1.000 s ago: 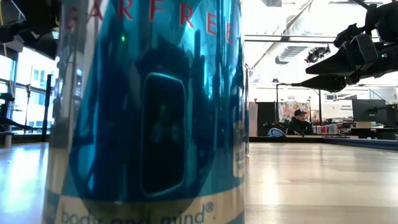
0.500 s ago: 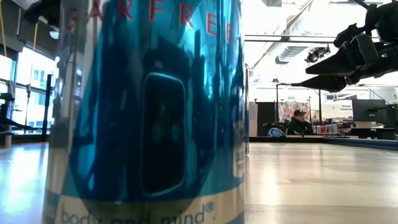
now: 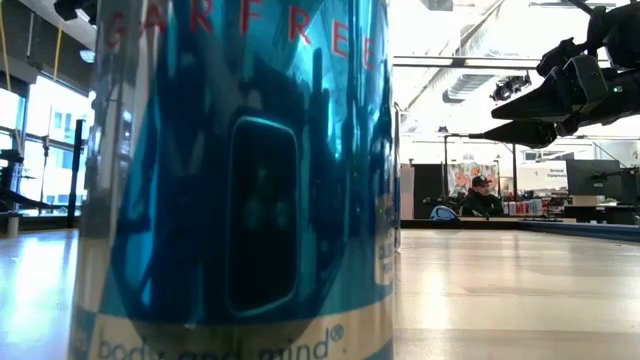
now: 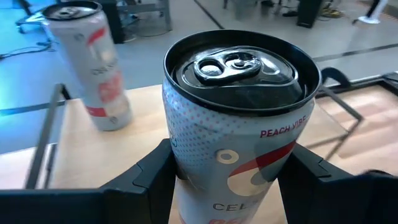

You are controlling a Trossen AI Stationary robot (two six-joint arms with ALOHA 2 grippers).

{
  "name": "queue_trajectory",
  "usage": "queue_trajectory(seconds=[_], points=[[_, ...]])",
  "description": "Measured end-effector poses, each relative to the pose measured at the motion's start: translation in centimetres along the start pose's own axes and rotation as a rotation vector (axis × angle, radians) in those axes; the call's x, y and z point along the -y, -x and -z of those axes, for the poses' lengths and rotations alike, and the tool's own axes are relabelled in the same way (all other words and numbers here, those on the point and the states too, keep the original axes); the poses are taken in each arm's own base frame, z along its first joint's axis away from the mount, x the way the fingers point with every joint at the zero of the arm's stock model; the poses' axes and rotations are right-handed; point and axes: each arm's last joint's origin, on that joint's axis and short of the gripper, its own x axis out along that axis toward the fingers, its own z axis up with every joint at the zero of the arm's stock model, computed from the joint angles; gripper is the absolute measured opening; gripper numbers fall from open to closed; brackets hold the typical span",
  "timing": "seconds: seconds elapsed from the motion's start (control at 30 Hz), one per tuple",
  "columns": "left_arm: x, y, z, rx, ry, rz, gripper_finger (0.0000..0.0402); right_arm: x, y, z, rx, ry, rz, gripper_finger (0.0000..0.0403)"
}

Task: Place canned beverage on shelf
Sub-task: Put the white pink soda can on the shelf aligned with the other white pink soda can

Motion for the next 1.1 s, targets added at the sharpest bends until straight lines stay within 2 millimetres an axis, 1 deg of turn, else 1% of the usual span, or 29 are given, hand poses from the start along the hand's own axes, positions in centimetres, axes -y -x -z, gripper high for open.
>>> queue_trajectory(seconds=[0.3, 0.57, 0.7, 0.83, 0.97, 1.1], points=[[-1.9, -1.7, -1.6, -0.009, -0.026, -0.122, 0.0184, 0.0, 0.0, 0.0, 0.000, 0.000, 0.000, 0.0387], [-2.8, -3.2, -2.2, -0.013, 0.035, -0.244, 0.0184, 0.0, 0.0, 0.0, 0.000, 0.000, 0.000, 0.0387], [-3.2, -4.1, -1.4, -0.007, 0.089, -0.304, 0.0184, 0.0, 0.0, 0.0, 0.000, 0.000, 0.000, 0.0387], [-3.5, -4.9, -0.1, 0.047, 0.121, -0.347, 0.0184, 0.0, 0.0, 0.0, 0.000, 0.000, 0.000, 0.0387], [-3.7, -5.3, 0.7, 0.109, 0.115, -0.363, 0.0184, 0.0, 0.0, 0.0, 0.000, 0.000, 0.000, 0.0387], [-3.8, -5.5, 1.1, 0.127, 0.098, -0.367, 0.0184, 0.0, 0.0, 0.0, 0.000, 0.000, 0.000, 0.0387]])
